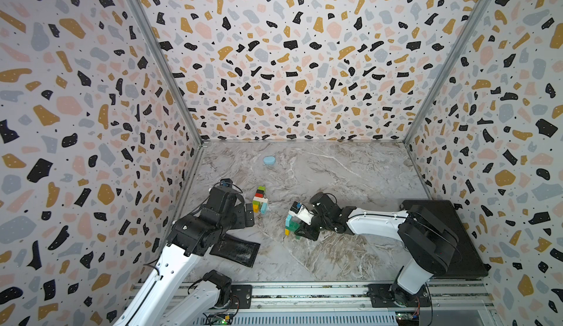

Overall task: Assemble the letter h with lego
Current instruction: Pick up the lego brick from the center of the board, then place the lego brick at the center of the board.

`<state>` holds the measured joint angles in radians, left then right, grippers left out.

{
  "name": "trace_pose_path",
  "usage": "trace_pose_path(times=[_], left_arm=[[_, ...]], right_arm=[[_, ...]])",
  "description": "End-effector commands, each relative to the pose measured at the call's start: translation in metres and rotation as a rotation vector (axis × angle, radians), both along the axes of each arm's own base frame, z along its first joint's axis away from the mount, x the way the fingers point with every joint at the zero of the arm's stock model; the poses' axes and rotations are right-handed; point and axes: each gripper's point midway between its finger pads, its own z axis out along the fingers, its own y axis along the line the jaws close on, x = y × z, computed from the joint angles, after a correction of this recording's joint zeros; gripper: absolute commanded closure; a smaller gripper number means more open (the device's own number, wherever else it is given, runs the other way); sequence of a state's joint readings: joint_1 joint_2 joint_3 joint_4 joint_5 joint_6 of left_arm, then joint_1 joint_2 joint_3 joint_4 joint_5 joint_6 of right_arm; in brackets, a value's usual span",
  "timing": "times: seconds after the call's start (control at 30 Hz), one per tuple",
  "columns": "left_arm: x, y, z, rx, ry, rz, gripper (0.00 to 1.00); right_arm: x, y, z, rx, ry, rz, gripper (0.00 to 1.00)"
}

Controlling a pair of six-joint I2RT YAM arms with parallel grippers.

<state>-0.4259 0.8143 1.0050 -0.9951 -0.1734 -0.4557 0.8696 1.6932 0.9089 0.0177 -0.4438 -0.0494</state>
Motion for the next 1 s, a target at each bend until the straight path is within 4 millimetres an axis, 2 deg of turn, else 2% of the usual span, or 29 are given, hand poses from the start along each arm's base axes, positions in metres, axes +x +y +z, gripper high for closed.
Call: trace_pose_path(times=[0.0, 0.17, 0.3, 0.53, 0.67, 0.97], left_arm=[[0.003, -0.001, 0.002, -0.006, -0.024, -0.005, 0.01], [0.002, -0.001, 0.002, -0.008, -0.025, -0.008, 0.01], [0.002, -0.001, 0.003, -0.011, -0.029, -0.008, 0.01], [0.002, -0.003, 0.003, -0.018, -0.031, -0.017, 0.01], [0.001, -0.003, 0.004, -0.020, -0.035, -0.019, 0.01], [0.000, -0.004, 0.004, -0.026, -0.037, -0.026, 0.01]], right_arm=[[0.005, 0.010, 0.024, 0.052, 0.119, -0.012, 0.79], [0.022, 0.022, 0.037, 0.106, 0.351, -0.026, 0.78], [0.036, 0.027, 0.030, 0.047, 0.478, -0.018, 0.78], [0.065, 0.028, 0.024, 0.058, 0.722, -0.035, 0.77], [0.068, 0.026, 0.018, 0.039, 0.809, -0.004, 0.73], [0.088, 0.016, -0.010, -0.018, 0.841, -0.062, 0.66]])
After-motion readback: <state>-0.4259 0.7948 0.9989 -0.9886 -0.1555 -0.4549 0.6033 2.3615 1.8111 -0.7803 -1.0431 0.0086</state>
